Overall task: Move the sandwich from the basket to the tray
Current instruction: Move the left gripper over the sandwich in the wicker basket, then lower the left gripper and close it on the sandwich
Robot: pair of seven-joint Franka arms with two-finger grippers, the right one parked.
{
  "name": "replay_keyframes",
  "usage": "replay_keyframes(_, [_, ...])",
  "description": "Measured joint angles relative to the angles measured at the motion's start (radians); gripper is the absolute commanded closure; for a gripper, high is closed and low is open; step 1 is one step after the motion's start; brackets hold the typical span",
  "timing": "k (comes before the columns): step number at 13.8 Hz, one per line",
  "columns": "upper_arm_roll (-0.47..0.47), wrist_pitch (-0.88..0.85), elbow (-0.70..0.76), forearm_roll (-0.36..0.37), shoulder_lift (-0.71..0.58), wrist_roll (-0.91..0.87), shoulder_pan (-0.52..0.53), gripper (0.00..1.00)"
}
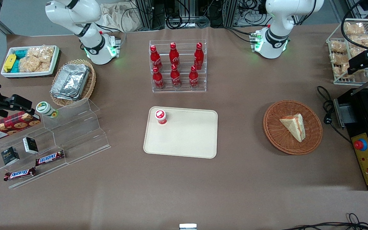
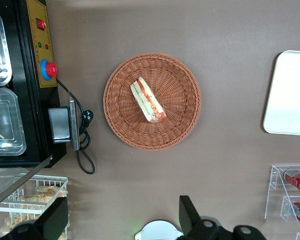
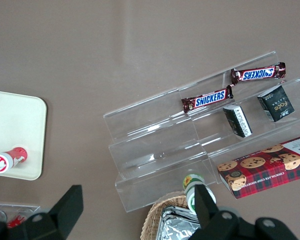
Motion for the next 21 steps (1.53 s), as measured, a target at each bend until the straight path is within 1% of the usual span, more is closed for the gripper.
replay_keyframes(3, [0.007, 0.001, 0.003, -0.028, -0.004, 0.000, 0.001, 0.00])
replay_keyframes(7, [0.013, 0.004, -0.004, -0.030, 0.003, -0.009, 0.002, 0.00])
replay_keyframes(10, [0.014, 0.036, -0.035, -0.030, 0.050, -0.112, 0.003, 0.00])
replay_keyframes(13, [0.011, 0.159, -0.095, -0.030, 0.121, -0.225, -0.001, 0.00])
replay_keyframes(15, [0.010, 0.278, -0.180, -0.030, 0.144, -0.308, -0.002, 0.00])
replay_keyframes(21, [0.004, 0.559, -0.398, -0.030, 0.207, -0.532, -0.020, 0.00])
